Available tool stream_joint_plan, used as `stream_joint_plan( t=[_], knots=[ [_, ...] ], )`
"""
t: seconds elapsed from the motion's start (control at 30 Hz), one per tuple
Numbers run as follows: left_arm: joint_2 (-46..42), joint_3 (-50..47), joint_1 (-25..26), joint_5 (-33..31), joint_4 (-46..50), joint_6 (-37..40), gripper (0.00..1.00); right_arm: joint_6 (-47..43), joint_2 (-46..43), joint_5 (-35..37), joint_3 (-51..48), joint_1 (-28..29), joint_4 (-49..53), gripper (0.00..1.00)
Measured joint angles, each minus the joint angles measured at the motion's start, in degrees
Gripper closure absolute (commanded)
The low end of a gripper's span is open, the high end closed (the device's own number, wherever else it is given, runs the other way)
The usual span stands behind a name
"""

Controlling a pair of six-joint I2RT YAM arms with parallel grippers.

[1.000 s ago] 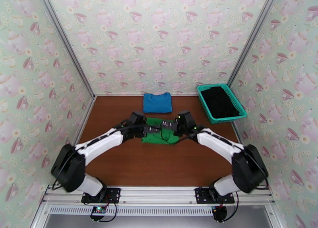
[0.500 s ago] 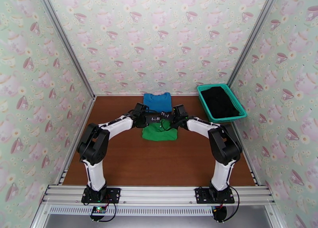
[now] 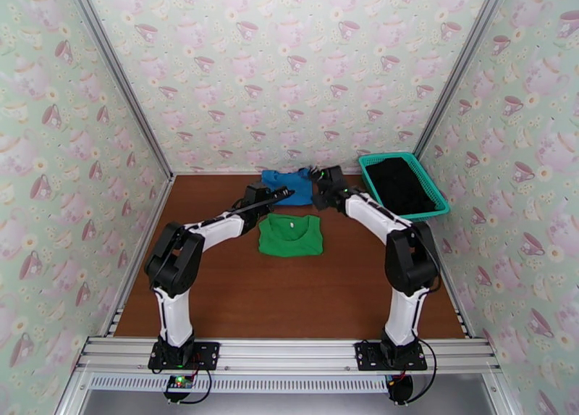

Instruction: Fold and stack the mixed laundry pile

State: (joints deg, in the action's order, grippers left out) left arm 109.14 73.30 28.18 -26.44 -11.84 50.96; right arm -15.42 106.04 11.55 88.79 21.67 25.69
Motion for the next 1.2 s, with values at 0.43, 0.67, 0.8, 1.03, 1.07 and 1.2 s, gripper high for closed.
stream_joint_plan(
  t=[0.43, 0.67, 0.8, 1.03, 1.07, 1.2],
  knots=[
    [-15.2, 2.4, -2.0, 18.8, 44.3, -58.8, 0.08, 25.6, -6.6, -18.8, -17.3, 0.2, 4.9, 0.21],
    [-5.7, 0.0, -2.3, 26.7, 47.8, -67.1, 0.10, 31.7, -1.6, -20.0, -18.0, 0.2, 1.9, 0.22],
    [-1.2, 0.0, -2.3, 29.3, 46.7, -69.0, 0.14, 35.0, 1.0, -21.5, -19.7, 0.2, -1.9, 0.26],
    [4.5, 3.5, -1.9, 32.1, 46.0, -70.9, 0.29, 39.6, 3.7, -23.2, -21.9, 0.1, -7.8, 0.50],
    [5.0, 4.1, -1.7, 32.1, 45.9, -71.2, 0.31, 40.3, 3.7, -23.7, -22.2, 0.1, -8.7, 0.52],
    [6.7, 6.0, -1.0, 31.3, 46.4, -72.0, 0.47, 42.1, 4.8, -24.0, -22.5, 0.6, -11.5, 0.68]
  ],
)
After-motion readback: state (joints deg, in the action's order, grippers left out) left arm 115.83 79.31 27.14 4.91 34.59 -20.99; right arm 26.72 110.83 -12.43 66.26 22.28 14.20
